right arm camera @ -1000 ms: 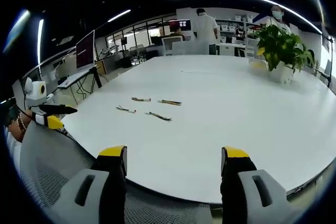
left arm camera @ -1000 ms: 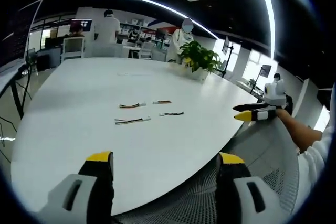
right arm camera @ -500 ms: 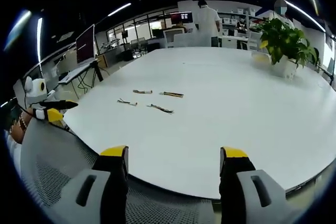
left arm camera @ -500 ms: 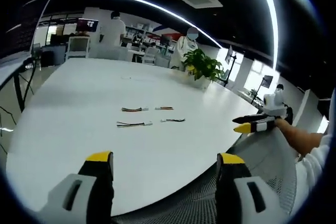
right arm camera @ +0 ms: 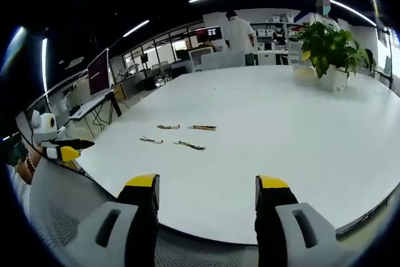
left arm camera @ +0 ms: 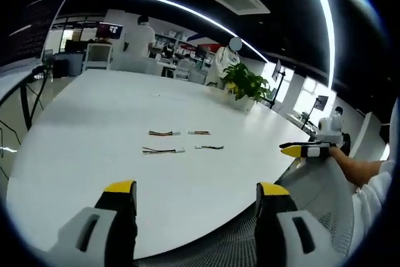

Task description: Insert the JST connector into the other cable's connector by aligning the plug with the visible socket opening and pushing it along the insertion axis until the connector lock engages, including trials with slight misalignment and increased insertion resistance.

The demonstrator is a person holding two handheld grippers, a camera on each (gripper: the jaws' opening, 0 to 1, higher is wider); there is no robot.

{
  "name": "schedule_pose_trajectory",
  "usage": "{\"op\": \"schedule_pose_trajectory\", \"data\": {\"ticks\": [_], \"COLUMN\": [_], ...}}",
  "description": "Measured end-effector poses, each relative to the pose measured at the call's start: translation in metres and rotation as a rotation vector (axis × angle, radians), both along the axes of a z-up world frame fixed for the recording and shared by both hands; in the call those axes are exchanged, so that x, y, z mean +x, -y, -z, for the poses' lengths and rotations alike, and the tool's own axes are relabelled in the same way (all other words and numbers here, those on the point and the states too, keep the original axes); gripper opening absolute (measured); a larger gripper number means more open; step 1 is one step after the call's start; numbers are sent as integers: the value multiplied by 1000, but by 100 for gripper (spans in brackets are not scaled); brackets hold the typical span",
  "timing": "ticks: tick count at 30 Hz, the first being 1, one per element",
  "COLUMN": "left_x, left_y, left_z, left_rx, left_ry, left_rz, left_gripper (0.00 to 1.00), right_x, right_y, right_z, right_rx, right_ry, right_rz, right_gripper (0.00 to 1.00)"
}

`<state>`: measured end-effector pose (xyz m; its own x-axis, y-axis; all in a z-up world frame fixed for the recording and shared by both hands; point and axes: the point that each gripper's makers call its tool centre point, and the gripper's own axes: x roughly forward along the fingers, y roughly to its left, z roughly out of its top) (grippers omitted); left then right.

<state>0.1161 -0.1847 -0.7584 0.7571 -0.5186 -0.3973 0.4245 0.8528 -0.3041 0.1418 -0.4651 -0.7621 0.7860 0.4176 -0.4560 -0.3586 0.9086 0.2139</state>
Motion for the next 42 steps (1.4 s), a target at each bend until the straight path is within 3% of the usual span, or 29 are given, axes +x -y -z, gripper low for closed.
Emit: {"op": "schedule_pose_trajectory", "data": {"ticks": [13,25,31,34,36,39,42], "left_x": [-3,-4,-5,-8,-7,-5,-2], "left_y": [1,1,0,-2,1,-8,-7], "left_z": [8,7,9,19,17,20,17], "left_rx": [25,25,26,90,96,249,322], "left_ry": [-44,-40,-50,-105,-94,-85,-70], "left_rz": [19,16,12,30,44,74,124], "left_gripper": [73,73,74,75,75,76,81], "right_x": [-1,-2,-6,-9,-12,-10,-8], "right_y": [-2,-3,-5,-5,-4,-2,-1], "right_z": [3,4,11,16,19,20,19], "right_rx": [-10,-25,-67,-95,-135,-209,-277], "right_ry": [-13,-15,-53,-82,-105,-95,-71], "right_rz": [-15,-29,-59,-75,-92,-135,-188], "right_gripper": [57,55,57,59,58,59,58]}}
